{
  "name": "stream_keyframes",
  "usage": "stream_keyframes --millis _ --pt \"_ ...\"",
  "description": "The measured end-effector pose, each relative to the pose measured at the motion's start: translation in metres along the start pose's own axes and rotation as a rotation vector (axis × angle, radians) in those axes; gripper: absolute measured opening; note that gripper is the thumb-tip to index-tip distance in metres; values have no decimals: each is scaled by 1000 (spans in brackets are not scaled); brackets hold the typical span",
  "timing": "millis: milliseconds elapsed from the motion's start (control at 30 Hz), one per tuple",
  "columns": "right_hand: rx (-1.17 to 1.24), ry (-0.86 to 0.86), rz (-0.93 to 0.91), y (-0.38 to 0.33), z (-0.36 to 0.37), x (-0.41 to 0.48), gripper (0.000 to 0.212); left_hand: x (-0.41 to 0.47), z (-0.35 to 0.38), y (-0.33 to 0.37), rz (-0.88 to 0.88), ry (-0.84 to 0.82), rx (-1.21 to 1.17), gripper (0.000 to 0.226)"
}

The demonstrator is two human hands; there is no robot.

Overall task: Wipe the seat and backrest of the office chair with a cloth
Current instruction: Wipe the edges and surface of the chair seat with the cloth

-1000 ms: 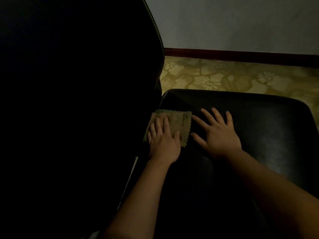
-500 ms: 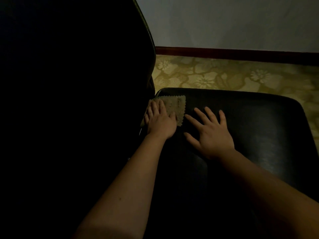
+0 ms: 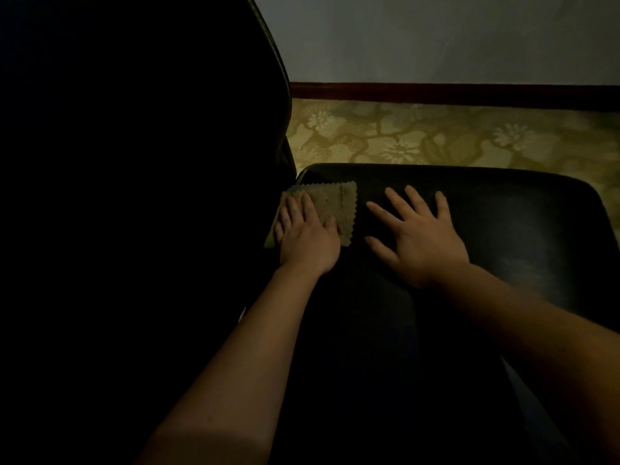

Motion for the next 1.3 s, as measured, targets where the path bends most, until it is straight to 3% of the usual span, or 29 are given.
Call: stream_keyframes --millis 200,467,900,1167,1300 --pt "3 13 -2 0 -1 -2 70 27 -5 23 37 4 18 71" --pt "15 -2 -8 -1 -1 -1 70 -13 2 6 24 45 18 71" --pt "8 36 4 1 0 -1 72 46 -6 36 88 -26 -23 69" --pt "0 26 1 1 1 -1 74 -5 2 16 17 59 -3 70" --pt "-4 45 -5 0 2 -1 71 13 2 20 37 28 2 70"
Point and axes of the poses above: each hand's wrist, its own x-axis towards the middle knuckle, its own z-axis out of the palm, y = z × x, the point moved 10 cm from there along x, towards the middle knuckle, and after that the axes turned 8 degrees about -z, right-handed, at the moved point
